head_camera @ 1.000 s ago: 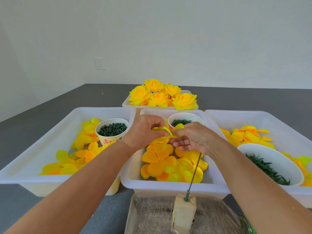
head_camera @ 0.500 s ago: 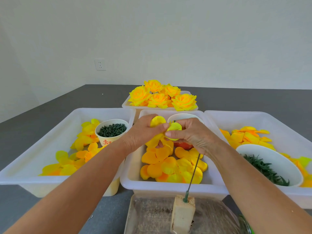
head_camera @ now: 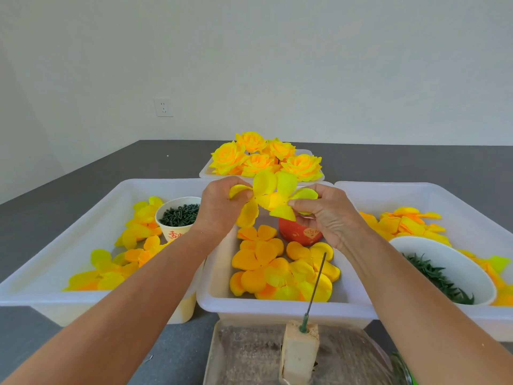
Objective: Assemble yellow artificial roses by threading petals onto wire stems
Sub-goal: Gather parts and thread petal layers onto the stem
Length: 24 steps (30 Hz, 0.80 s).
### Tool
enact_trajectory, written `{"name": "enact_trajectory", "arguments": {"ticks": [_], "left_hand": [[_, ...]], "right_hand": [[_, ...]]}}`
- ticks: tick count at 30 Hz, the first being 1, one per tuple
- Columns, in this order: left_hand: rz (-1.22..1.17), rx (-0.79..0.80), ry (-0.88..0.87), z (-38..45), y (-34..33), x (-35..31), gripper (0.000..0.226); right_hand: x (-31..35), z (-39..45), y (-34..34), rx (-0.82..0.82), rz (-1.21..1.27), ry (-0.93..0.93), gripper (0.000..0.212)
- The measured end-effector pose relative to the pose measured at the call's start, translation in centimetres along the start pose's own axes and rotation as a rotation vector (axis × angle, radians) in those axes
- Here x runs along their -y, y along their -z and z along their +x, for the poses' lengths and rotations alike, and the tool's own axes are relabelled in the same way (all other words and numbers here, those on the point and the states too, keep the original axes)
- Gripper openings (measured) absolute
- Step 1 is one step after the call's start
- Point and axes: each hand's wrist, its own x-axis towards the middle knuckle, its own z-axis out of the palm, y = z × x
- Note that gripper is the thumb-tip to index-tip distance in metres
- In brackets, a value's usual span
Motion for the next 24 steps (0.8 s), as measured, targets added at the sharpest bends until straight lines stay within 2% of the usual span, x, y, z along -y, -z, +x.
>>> {"name": "enact_trajectory", "arguments": {"ticks": [6,9,11,15,20,24], "left_hand": [[0.046,-0.069,0.019,0.2,0.1,0.2,0.005],[0.108,-0.156,0.054,0.4,0.4,0.2,0.012],[0.125,-0.154,0.034,0.4,0.5,0.2,0.011],[0.114,-0.026,-0.031,-0.5,0.3,-0.9,0.027],[0.260,0.186,0.010,-0.5,0.1,-1.0,0.008],[0.297,0.314,0.015,-0.6,-0.2,-0.7,0.019]], "right_hand": [[-0.1,0.1,0.0,-0.097,0.001,-0.005,0.022],[0.0,0.3,0.4,-0.195,0.022,0.007,0.021],[0.0,0.4,0.6,-0.193,0.036,0.019,0.021],[-0.1,0.5,0.7,-0.184,0.028,0.048,0.016],[-0.2,0.6,0.8,-0.229,-0.142,0.100,0.019],[-0.1,0.6,0.9,-0.207,-0.223,0.087,0.017]]}}
